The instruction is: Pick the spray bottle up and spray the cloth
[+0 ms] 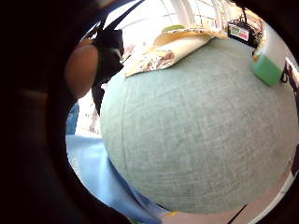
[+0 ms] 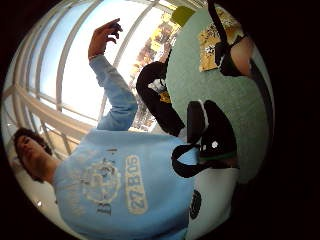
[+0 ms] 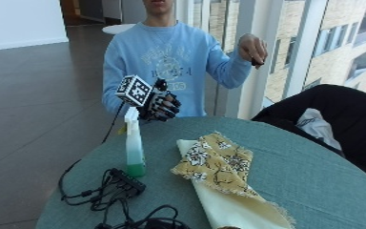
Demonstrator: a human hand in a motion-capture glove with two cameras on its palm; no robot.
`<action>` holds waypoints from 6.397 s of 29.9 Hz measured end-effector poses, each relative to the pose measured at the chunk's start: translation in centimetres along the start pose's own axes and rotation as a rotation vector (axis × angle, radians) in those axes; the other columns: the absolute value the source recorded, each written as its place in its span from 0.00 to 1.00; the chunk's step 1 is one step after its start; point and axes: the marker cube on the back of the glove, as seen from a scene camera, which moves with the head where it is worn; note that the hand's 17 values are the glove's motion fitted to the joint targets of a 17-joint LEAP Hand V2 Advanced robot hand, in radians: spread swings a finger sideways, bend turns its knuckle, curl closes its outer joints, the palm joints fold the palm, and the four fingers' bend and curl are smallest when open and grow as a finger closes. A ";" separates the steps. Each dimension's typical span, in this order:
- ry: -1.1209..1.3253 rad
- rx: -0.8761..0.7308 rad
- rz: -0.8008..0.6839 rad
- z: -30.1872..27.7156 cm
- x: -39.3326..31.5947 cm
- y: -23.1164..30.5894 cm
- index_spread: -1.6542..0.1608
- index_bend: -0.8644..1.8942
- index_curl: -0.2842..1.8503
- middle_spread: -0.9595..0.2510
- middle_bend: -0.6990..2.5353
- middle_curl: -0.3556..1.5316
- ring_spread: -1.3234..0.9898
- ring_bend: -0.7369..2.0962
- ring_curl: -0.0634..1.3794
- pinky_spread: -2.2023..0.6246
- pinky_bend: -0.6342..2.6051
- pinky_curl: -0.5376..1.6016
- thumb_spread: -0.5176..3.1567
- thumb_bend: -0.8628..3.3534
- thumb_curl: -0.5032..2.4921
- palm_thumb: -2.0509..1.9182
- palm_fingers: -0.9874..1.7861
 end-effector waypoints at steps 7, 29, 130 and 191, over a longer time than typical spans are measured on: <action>0.017 0.020 -0.010 -0.5 -0.1 -3.7 0.79 0.43 0.24 0.74 0.32 0.29 0.57 0.37 0.18 0.83 0.27 0.33 0.34 0.30 0.23 0.67 0.66; 0.122 -0.039 0.039 0.2 1.6 -9.4 0.71 0.37 0.26 0.74 0.30 0.35 0.57 0.36 0.23 0.85 0.27 0.38 0.45 0.26 0.25 0.66 0.62; -0.049 -0.141 0.544 -10.0 10.7 -20.8 0.78 0.38 0.35 0.71 0.28 0.43 0.55 0.43 0.32 0.80 0.26 0.41 0.32 0.20 0.37 0.76 0.78; -0.146 -0.188 0.405 -6.5 4.2 -23.4 0.79 0.38 0.37 0.71 0.29 0.44 0.56 0.45 0.33 0.80 0.27 0.43 0.31 0.20 0.41 0.75 0.78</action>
